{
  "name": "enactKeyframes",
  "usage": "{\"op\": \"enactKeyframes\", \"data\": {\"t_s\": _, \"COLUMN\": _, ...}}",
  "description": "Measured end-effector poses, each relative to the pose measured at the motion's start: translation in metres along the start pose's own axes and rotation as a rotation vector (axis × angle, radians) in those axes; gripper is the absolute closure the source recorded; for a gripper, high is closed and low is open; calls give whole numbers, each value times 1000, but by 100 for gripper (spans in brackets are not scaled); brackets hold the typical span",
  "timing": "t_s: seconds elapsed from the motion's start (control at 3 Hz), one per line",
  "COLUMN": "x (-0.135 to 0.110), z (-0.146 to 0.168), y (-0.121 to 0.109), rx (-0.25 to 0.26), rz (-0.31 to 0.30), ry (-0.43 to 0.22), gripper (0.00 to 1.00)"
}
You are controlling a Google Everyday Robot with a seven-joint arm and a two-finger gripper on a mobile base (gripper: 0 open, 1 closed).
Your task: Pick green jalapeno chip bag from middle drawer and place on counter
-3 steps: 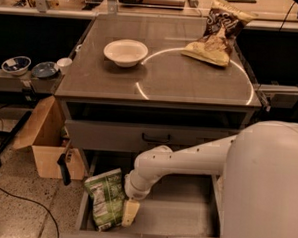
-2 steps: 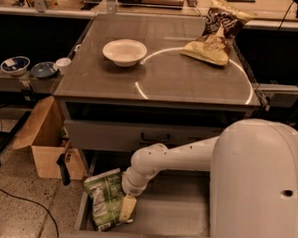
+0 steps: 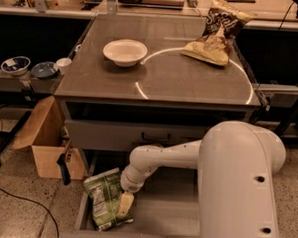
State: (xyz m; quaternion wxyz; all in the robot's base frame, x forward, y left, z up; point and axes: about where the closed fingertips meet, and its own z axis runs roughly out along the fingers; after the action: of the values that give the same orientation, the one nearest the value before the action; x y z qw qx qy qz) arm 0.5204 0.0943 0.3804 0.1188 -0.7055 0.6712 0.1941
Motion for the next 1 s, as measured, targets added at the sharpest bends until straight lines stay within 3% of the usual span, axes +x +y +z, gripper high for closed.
{"op": "enactKeyframes", "data": {"t_s": 0.67, "x": 0, "z": 0, "y": 0, "rx": 0, "rz": 0, "ry": 0, "gripper": 42}}
{"op": "enactKeyframes", "data": {"t_s": 1.0, "x": 0, "z": 0, "y": 0, "rx": 0, "rz": 0, "ry": 0, "gripper": 73}}
